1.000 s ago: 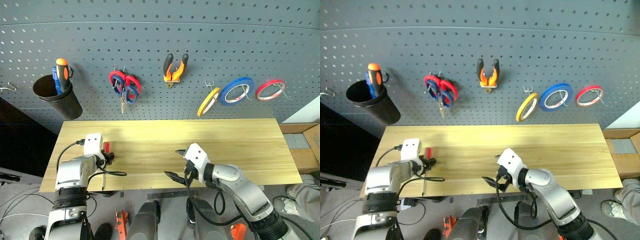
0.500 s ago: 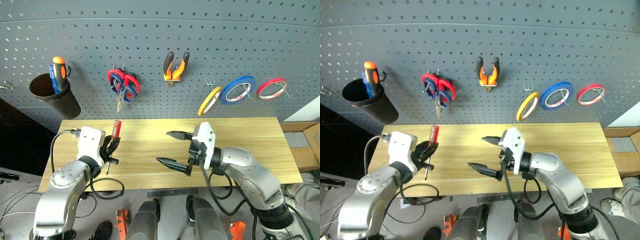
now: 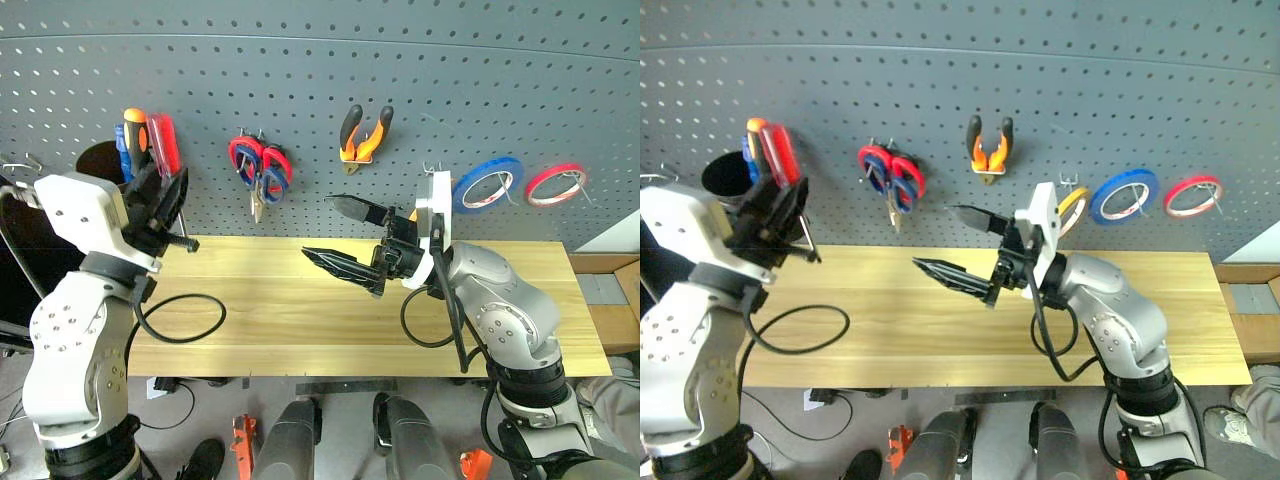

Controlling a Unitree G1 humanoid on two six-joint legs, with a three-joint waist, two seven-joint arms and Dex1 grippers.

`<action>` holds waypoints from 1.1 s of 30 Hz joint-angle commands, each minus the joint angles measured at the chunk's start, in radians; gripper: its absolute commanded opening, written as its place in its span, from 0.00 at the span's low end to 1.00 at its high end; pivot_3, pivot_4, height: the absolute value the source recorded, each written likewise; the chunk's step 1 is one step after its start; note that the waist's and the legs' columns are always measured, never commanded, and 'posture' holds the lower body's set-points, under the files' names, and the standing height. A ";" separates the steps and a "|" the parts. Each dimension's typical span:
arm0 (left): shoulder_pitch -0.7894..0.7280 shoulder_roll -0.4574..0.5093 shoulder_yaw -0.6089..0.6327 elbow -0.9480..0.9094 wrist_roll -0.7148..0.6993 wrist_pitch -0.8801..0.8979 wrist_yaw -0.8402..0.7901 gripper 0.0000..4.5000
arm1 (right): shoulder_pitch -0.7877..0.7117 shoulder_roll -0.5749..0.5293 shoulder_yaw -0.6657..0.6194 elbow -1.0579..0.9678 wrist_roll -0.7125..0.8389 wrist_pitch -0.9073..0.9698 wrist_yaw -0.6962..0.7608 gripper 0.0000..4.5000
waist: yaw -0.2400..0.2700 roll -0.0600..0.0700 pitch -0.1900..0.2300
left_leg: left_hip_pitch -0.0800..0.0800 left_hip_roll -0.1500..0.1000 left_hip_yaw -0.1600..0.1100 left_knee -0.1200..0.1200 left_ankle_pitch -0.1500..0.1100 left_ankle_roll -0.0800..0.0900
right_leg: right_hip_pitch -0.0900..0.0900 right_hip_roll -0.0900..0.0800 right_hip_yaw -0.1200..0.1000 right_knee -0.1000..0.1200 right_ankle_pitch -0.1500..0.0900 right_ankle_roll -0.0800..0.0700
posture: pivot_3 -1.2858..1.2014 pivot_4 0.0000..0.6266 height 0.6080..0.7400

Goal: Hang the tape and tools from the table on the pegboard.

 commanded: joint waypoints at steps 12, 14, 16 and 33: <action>-0.291 0.172 0.185 0.230 -0.160 -0.118 -0.017 0.17 | -0.027 -0.011 0.036 0.055 -0.055 -0.103 0.058 1.00 | -0.001 -0.010 -0.033 | 0.000 0.001 0.001 0.002 0.001 -0.002 | 0.000 0.002 0.001 0.002 0.000 0.000 | 0.54 0.25 1.00; -0.335 0.199 0.188 0.304 -0.127 -0.155 -0.007 0.17 | -0.024 -0.014 0.037 0.054 -0.055 -0.103 0.057 1.00 | -0.001 -0.010 -0.035 | 0.000 0.001 0.001 0.002 0.001 -0.002 | 0.000 0.002 0.001 0.002 0.000 0.000 | 0.54 0.24 1.00; -0.353 0.210 0.163 0.369 -0.084 -0.212 -0.014 0.17 | -0.022 -0.011 0.039 0.053 -0.057 -0.103 0.054 1.00 | -0.001 -0.010 -0.041 | 0.000 0.001 0.001 0.002 0.001 -0.003 | 0.000 0.002 0.001 0.002 0.000 0.000 | 0.54 0.24 1.00; -0.233 0.171 0.098 0.557 0.054 -0.367 0.026 0.45 | 0.000 -0.025 0.040 0.024 -0.067 -0.074 0.011 1.00 | -0.012 -0.012 -0.056 | 0.001 0.001 0.002 0.002 0.002 -0.003 | -0.001 0.003 0.003 0.004 0.001 0.000 | 0.53 0.28 1.00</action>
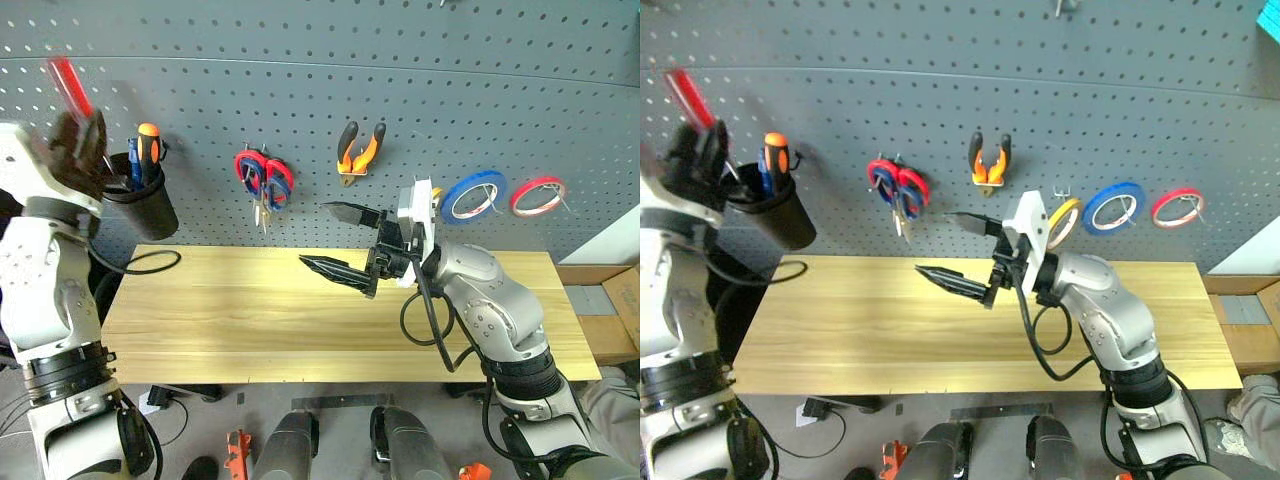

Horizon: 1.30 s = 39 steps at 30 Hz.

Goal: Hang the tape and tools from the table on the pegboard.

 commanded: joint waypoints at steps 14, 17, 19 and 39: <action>0.298 0.088 0.055 -0.518 -0.741 0.447 -0.301 0.99 | 0.110 -0.121 -0.049 -0.046 0.084 0.027 0.112 1.00 | -0.013 0.001 -0.007 | 0.000 0.000 -0.001 0.000 0.000 0.000 | 0.001 -0.001 0.001 -0.001 0.000 0.000 | 0.53 0.26 1.00; 0.510 0.093 0.050 -0.549 -0.747 0.496 -0.368 0.99 | 0.192 -0.122 -0.089 -0.022 0.093 0.028 0.074 1.00 | -0.025 0.009 -0.015 | 0.003 0.000 0.002 -0.002 -0.001 0.001 | 0.001 -0.001 0.004 -0.001 0.000 0.000 | 0.52 0.27 1.00; 0.632 0.073 0.019 -0.530 -0.675 0.491 -0.377 0.99 | 0.279 -0.140 -0.110 0.009 0.060 0.005 0.060 1.00 | -0.027 0.012 -0.018 | 0.007 0.002 0.002 -0.003 0.000 0.001 | 0.004 0.001 0.004 0.001 -0.001 -0.001 | 0.52 0.28 1.00; 0.556 -0.378 -0.293 -0.029 0.106 -0.102 0.042 0.99 | 0.538 -0.014 -0.313 0.351 -0.206 -0.213 -0.375 1.00 | -0.012 0.026 -0.096 | 0.034 0.001 0.007 -0.003 -0.007 0.010 | 0.033 0.001 0.005 -0.004 0.000 0.000 | 0.49 0.12 1.00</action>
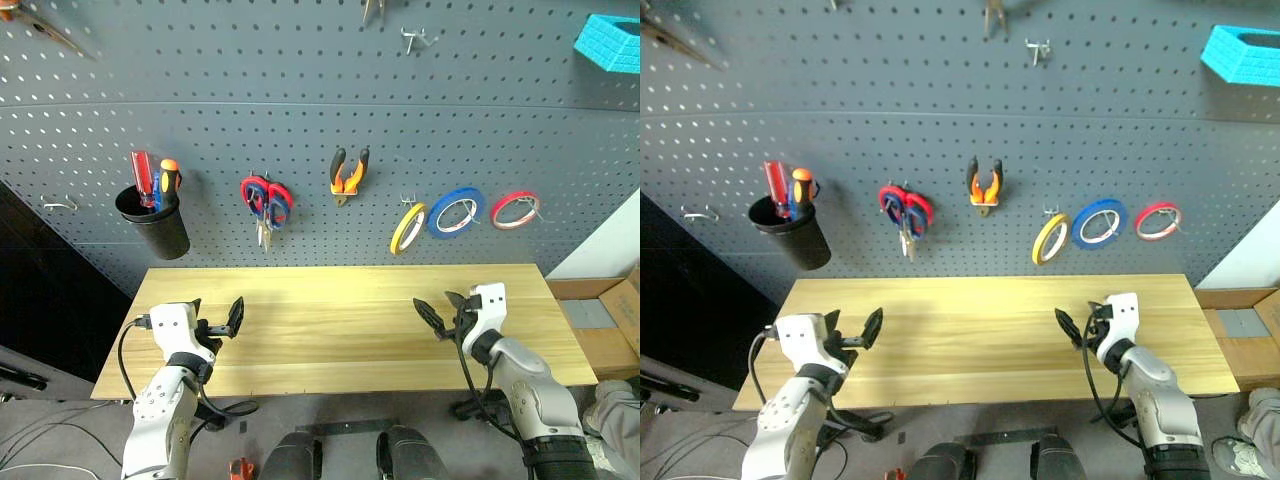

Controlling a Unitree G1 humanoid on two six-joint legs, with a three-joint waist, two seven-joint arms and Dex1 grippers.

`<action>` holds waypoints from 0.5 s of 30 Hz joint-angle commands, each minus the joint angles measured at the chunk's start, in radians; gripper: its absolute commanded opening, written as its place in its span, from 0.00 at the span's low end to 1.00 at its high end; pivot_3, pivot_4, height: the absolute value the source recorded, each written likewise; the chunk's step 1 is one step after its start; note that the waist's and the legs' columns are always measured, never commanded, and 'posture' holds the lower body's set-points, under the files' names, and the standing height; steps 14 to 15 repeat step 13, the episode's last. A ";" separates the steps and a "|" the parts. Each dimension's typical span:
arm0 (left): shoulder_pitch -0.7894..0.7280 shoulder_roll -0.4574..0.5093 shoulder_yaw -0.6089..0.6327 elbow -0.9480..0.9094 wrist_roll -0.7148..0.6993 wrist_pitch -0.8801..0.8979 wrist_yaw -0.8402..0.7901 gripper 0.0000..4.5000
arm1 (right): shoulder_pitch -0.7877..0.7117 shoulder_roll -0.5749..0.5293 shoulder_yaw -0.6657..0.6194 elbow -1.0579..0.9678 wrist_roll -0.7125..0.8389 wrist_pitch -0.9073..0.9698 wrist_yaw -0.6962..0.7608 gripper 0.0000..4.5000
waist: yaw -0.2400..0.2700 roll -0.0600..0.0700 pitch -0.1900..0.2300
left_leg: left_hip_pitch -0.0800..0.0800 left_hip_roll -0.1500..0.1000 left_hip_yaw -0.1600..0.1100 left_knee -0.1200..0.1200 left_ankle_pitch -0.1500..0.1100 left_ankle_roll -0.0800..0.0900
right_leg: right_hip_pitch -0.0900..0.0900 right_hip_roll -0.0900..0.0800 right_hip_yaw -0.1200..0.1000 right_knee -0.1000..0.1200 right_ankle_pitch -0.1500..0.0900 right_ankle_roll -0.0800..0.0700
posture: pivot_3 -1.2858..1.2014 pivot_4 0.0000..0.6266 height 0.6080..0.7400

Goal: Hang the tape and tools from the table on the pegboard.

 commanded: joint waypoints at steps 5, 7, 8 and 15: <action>-0.012 -0.030 -0.003 0.079 0.017 -0.080 -0.003 0.99 | -0.001 -0.011 -0.068 0.139 -0.085 -0.163 -0.075 1.00 | -0.004 0.004 -0.028 | 0.007 0.000 0.003 0.000 -0.001 0.002 | 0.006 0.001 0.001 -0.001 -0.001 0.001 | 0.49 0.07 1.00; -0.010 -0.033 -0.012 0.102 0.028 -0.105 -0.014 0.99 | -0.022 -0.012 -0.062 0.176 -0.097 -0.188 -0.066 1.00 | -0.008 0.005 -0.036 | 0.010 0.001 0.004 0.000 -0.001 0.002 | 0.010 0.001 0.001 -0.001 -0.004 0.005 | 0.49 0.07 1.00; -0.008 -0.034 -0.015 0.110 0.036 -0.116 -0.013 0.99 | -0.036 -0.010 -0.060 0.194 -0.101 -0.196 -0.066 1.00 | -0.011 0.006 -0.041 | 0.012 0.001 0.004 0.000 -0.001 0.002 | 0.011 0.001 0.001 -0.001 -0.004 0.005 | 0.48 0.05 1.00; 0.009 -0.046 -0.015 0.106 0.086 -0.169 0.036 0.99 | -0.103 0.002 -0.055 0.288 -0.119 -0.240 -0.064 1.00 | -0.025 0.008 -0.061 | 0.013 0.001 0.005 0.001 -0.001 0.002 | 0.013 0.002 0.001 -0.001 -0.004 0.005 | 0.49 0.02 1.00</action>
